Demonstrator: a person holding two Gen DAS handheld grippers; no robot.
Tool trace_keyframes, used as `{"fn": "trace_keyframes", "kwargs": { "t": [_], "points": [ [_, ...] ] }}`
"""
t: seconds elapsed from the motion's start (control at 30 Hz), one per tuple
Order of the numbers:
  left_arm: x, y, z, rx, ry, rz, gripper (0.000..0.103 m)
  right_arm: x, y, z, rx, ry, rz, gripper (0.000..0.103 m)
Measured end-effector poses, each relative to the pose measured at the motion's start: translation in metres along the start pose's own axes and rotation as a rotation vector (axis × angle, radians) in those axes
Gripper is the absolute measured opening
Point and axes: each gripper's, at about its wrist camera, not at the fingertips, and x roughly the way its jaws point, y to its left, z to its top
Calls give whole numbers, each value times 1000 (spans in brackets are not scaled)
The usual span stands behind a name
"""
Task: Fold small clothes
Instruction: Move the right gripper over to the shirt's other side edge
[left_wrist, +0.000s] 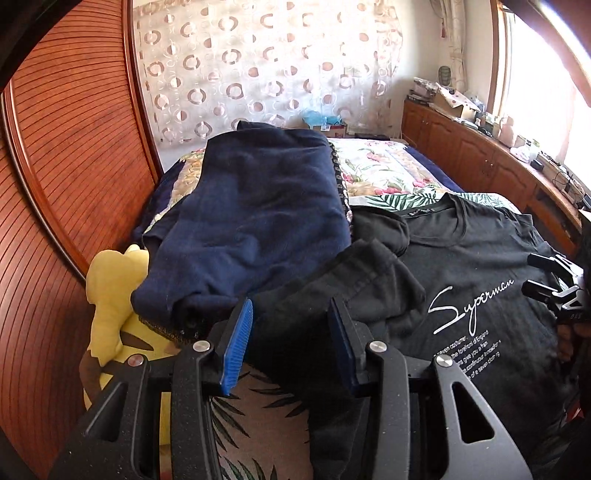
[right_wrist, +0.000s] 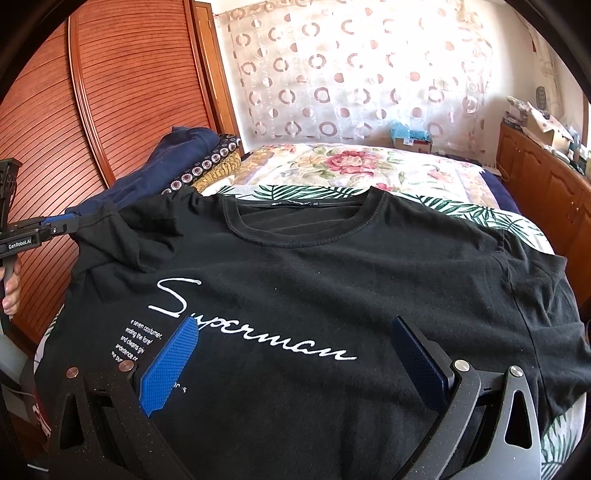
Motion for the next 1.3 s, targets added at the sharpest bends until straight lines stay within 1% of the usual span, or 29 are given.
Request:
{"fn": "trace_keyframes", "kwargs": {
  "t": [0.13,0.2,0.23,0.27,0.33,0.4,0.47,0.57,0.63,0.77,0.93,1.0,1.03,1.1,1.13,1.17,1.2,1.23,1.3],
  "points": [
    [4,1,-4,11,-10,16,42,-2,2,0,-8,0,1,103],
    [6,1,-5,18,-8,18,33,-4,3,0,-12,-2,1,103],
    [8,2,-5,15,-1,11,22,-5,3,0,-13,-3,2,103],
    [10,3,-6,8,9,2,14,-6,3,-1,-14,-3,1,103],
    [8,3,-6,3,10,-7,6,-8,4,-2,-17,-5,0,103],
    [1,2,-6,-6,-4,-14,5,-11,3,-3,-18,-8,-3,103],
    [-12,-4,-4,-11,-26,-40,5,-14,2,-4,-18,-10,-6,103],
    [-31,-27,-3,25,-53,-107,5,-19,2,-6,-14,-14,-8,103],
    [-40,-44,-3,65,-53,-118,5,-22,3,-7,-16,-19,-7,103],
    [-50,-72,-7,106,-46,-152,5,-29,4,-8,-23,-30,-6,103],
    [-52,-94,-15,113,-26,-212,5,-34,2,-14,-25,-36,-6,103],
    [-51,-99,-18,116,-16,-223,5,-35,1,-16,-25,-34,-6,103],
    [-51,-100,-20,106,-11,-246,6,-36,0,-16,-25,-33,-7,103],
    [-52,-99,-20,89,-8,-266,9,-36,-1,-18,-26,-33,-9,103],
    [-55,-100,-20,86,-16,-271,13,-37,-1,-18,-26,-32,-10,103],
    [-58,-99,-19,87,-26,-267,26,-38,0,-18,-27,-32,-9,103],
    [-61,-99,-18,90,-36,-257,33,-38,-1,-18,-28,-31,-11,103],
    [-63,-99,-17,90,-48,-248,44,-38,0,-17,-29,-30,-11,103],
    [-65,-97,-14,89,-61,-248,46,-39,0,-17,-31,-32,-10,103]
  ]
}}
